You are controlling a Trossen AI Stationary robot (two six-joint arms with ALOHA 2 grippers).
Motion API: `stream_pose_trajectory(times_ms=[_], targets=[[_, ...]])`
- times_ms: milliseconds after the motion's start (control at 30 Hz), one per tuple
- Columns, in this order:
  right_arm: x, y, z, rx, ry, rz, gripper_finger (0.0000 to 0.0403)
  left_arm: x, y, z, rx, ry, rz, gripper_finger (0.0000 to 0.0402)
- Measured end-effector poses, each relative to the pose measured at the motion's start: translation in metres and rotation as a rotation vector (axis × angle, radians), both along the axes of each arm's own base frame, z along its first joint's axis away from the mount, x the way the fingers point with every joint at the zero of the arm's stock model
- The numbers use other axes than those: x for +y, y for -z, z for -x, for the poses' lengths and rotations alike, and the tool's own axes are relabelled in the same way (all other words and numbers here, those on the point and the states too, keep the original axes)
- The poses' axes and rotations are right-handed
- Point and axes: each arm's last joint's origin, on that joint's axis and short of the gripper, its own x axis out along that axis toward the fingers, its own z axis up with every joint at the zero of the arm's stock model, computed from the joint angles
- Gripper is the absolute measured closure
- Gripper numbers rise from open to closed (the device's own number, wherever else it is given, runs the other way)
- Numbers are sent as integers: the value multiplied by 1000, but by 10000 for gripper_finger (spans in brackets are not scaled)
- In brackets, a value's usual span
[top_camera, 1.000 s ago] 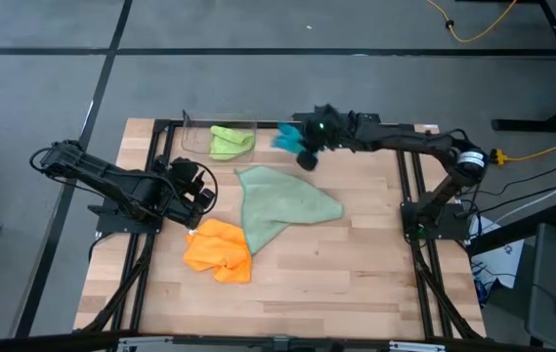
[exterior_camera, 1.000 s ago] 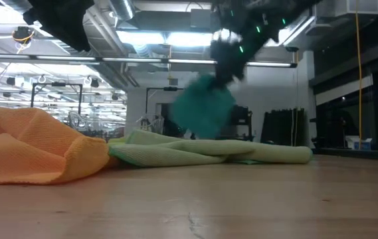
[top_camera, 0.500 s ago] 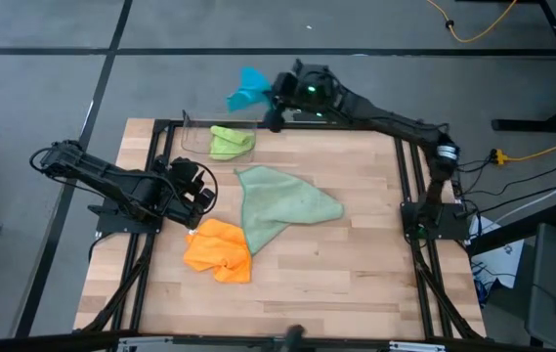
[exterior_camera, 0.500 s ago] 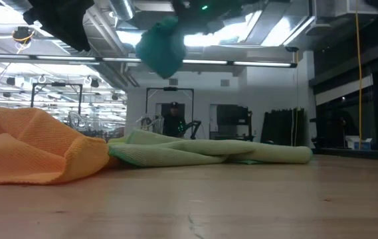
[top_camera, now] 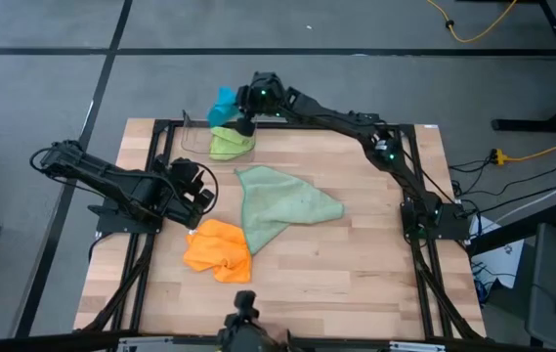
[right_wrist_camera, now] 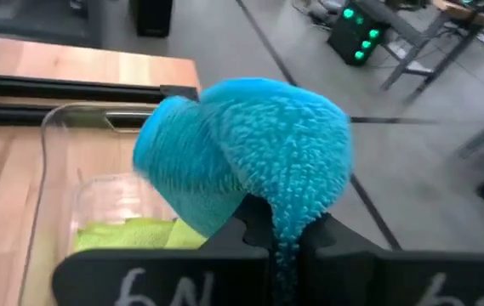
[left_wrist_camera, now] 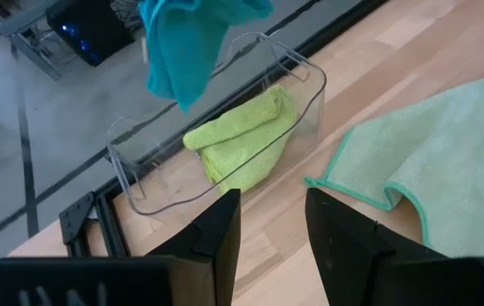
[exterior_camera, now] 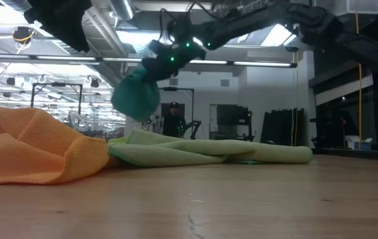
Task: Fold microfiber towels
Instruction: Put the blue towel into the transparent bin, then adjust the transparent bin
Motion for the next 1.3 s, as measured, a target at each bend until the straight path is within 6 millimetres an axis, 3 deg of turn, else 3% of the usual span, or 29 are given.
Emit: stream_pose_trajectory(times_ms=[200,400,600,833,900,1000,1300], targets=[[-8,29,-5,62,-33,-2,386,0,0,0,7,5,-1,276],[-8,36,-6,86,-42,1,295,0,0,0,7,5,-1,276],[10,47,-9,194,-77,-70,223,0,0,0,8,6,0,276],[46,62,-8,370,-310,-188,192,0,0,0,8,5,0,276],[54,58,-6,415,-333,-159,192,0,0,0,8,5,0,276],[62,37,0,434,-321,-95,193,0,0,0,8,6,0,276],[74,-50,31,374,-152,121,197,0,0,0,9,7,3,276]])
